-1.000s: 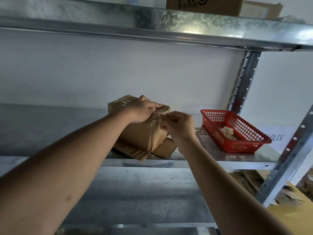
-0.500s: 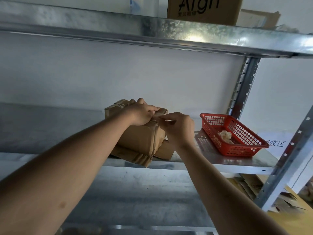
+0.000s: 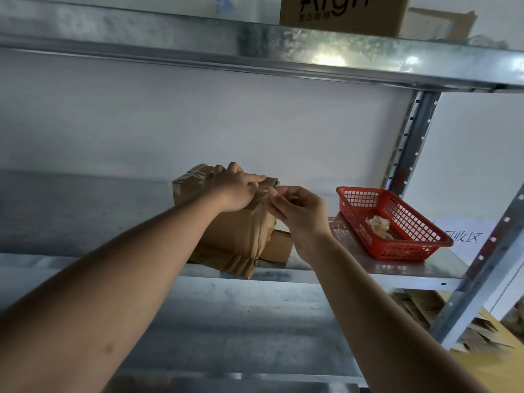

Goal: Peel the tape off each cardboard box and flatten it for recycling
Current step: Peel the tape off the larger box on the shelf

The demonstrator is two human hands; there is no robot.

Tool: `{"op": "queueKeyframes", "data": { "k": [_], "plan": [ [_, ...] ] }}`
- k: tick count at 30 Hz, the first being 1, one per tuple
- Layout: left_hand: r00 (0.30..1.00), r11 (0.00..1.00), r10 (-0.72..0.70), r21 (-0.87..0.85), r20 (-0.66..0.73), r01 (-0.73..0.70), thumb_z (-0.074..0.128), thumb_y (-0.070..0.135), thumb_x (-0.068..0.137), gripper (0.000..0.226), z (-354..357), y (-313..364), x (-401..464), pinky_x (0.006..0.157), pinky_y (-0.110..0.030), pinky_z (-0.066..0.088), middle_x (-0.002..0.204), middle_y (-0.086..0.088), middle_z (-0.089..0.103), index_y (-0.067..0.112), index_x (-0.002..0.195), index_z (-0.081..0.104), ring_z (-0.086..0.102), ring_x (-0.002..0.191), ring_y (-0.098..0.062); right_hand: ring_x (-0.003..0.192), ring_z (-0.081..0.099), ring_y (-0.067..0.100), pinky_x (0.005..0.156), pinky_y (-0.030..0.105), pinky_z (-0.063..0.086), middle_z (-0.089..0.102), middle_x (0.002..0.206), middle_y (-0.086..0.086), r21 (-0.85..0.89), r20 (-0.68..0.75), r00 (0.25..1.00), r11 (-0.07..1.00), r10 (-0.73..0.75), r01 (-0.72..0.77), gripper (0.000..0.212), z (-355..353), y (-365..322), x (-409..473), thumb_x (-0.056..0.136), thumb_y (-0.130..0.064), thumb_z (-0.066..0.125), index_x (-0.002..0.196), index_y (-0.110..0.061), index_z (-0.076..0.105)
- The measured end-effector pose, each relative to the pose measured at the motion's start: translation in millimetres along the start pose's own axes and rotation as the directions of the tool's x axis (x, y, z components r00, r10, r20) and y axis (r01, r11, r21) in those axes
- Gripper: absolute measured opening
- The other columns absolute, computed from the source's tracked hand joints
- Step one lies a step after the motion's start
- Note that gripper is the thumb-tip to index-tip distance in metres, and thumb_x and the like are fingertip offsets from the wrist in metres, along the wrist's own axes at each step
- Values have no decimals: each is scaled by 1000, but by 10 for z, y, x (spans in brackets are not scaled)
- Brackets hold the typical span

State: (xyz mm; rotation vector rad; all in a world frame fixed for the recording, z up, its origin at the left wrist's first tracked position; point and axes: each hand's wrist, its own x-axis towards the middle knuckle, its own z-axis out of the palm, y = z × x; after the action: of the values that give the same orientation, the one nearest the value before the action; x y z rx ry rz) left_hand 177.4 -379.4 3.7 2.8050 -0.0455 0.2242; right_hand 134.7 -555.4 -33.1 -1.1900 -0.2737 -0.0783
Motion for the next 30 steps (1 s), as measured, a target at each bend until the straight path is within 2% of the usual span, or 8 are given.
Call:
{"op": "queueKeyframes", "data": {
  "k": [2, 7, 10, 15, 17, 22, 25, 30],
  "plan": [
    [1000, 1000, 10, 11, 1, -10, 27, 47, 109, 44, -5, 5, 2, 119, -52, 22, 149, 1, 37, 59, 148, 42, 22, 144, -31, 84, 78, 25, 73, 28, 63, 77, 93, 20, 1, -57, 998, 1000, -19, 19, 26, 48, 20, 6, 88, -3, 80, 111, 2, 69],
    [1000, 1000, 19, 6, 14, -19, 27, 46, 109, 44, -21, -2, 25, 120, -52, 21, 148, 1, 37, 57, 149, 43, 23, 143, -32, 70, 76, 17, 51, 23, 50, 78, 77, 1, -403, -111, 980, 908, -168, 110, 14, 66, 36, 101, 82, -28, 88, 88, -19, 79],
    [1000, 1000, 5, 2, 19, -5, 25, 44, 108, 46, -22, 2, 57, 121, -52, 21, 149, 0, 35, 59, 149, 42, 22, 143, -33, 71, 75, 18, 55, 25, 53, 79, 80, -5, -479, -79, 968, 861, -236, 171, 1, 122, 47, 146, 89, -30, 82, 89, -29, 82],
    [1000, 1000, -6, -20, 25, 7, 27, 41, 106, 49, 17, 29, 139, 121, -53, 21, 148, -2, 34, 56, 150, 41, 20, 143, -33, 72, 77, 14, 69, 36, 66, 79, 86, -2, -519, -106, 978, 849, -178, 99, 9, 110, 63, 164, 95, -29, 76, 92, -23, 82],
    [1000, 1000, -7, 1, 17, 7, 27, 39, 104, 51, 32, 50, 169, 120, -54, 21, 149, -3, 34, 55, 152, 40, 20, 143, -34, 72, 76, 13, 74, 45, 65, 77, 82, -6, -655, -93, 969, 747, -231, 115, 13, 47, 58, 144, 96, -33, 72, 91, -27, 82],
    [1000, 999, 21, 43, 11, -22, 27, 40, 104, 53, 55, 47, 199, 118, -57, 22, 154, -6, 32, 52, 155, 37, 20, 144, -39, 82, 74, 16, 66, 41, 60, 79, 91, -9, -949, 86, 941, 259, -328, 177, 31, -7, -24, 54, 100, -54, 56, 103, -34, 80],
    [1000, 998, 13, 56, 16, -14, 27, 40, 104, 53, 43, 70, 177, 119, -57, 19, 155, -7, 31, 53, 154, 36, 18, 146, -40, 91, 69, 16, 70, 36, 58, 72, 110, -6, -952, 178, 924, 178, -338, 248, 37, -15, -53, 29, 92, -62, 66, 120, -40, 75],
    [996, 998, -46, 44, 75, 43, 26, 37, 109, 50, -13, 189, 176, 121, -57, 16, 153, -8, 28, 53, 156, 34, 14, 147, -38, 80, 68, 24, 68, 43, 59, 62, 106, 3, -924, 276, 873, 139, -402, 356, 29, -2, -5, 96, 87, -29, 83, 115, -26, 80]
  ]
}}
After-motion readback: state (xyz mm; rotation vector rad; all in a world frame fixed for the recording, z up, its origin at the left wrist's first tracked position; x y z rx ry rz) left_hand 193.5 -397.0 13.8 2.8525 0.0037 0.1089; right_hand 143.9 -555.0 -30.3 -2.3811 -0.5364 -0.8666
